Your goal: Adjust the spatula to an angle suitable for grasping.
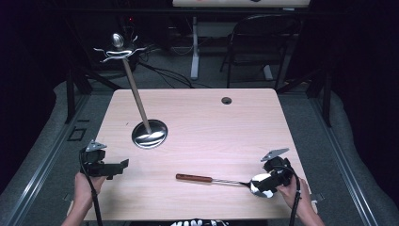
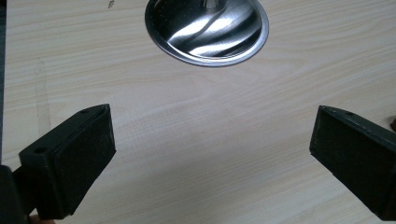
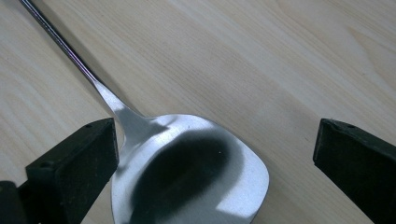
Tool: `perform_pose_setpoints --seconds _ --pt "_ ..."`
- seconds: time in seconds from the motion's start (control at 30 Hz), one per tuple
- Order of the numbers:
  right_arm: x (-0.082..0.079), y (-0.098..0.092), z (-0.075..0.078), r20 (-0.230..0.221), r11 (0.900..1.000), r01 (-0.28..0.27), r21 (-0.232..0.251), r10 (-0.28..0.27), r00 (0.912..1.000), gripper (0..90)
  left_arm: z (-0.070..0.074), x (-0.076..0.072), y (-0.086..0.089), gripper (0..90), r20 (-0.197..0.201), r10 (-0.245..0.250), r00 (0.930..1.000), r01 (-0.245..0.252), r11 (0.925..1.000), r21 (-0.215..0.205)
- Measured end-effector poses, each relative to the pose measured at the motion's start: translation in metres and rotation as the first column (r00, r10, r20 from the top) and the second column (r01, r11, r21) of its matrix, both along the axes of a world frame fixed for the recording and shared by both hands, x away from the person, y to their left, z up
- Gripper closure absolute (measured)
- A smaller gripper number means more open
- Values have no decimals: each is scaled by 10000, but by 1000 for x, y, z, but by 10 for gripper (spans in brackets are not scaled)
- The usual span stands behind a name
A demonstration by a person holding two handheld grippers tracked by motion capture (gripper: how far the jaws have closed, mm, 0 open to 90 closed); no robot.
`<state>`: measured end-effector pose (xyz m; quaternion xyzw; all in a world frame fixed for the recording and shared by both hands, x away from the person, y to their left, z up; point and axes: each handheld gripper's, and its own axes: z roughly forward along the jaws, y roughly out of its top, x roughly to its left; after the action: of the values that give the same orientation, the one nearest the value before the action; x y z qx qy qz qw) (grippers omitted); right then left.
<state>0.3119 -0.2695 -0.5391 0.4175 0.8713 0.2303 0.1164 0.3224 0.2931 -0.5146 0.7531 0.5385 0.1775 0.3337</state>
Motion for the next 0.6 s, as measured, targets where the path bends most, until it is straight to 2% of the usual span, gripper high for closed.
perform_pose_setpoints --seconds 0.1,0.23,0.27,0.3,0.47,0.5,0.57,0.6 --pt "0 2 0 -41 10000 -38 -15 38 10000 0 0 -1 1 0 -27 -9 10000 9 10000 -13" --pt "-3 10 1 -217 9976 -680 -107 678 9975 0 -1 0 2 0 -25 -66 10000 66 9999 -155" --pt "-3 10 1 -217 9976 -680 -107 678 9975 0 -1 0 2 0 -25 -66 10000 66 9999 -155" --pt "-4 14 2 -180 9955 -918 -252 914 9957 0 -1 1 2 0 -82 -72 9999 70 9997 -237" --pt "-4 20 2 -249 9920 -1237 -260 1230 9921 0 -1 0 3 0 -70 -64 10000 62 9996 -264" --pt "-4 21 2 -206 9910 -1272 -409 1264 9918 0 0 0 3 0 -44 -62 10000 61 9997 -248" --pt "-4 24 3 -150 9899 -1342 -448 1336 9909 27 0 0 2 0 -38 -73 10000 72 9997 -214" --pt "-4 27 4 -13 9876 -1490 -491 1491 9888 77 0 0 2 0 -92 -105 9999 104 9997 -208"
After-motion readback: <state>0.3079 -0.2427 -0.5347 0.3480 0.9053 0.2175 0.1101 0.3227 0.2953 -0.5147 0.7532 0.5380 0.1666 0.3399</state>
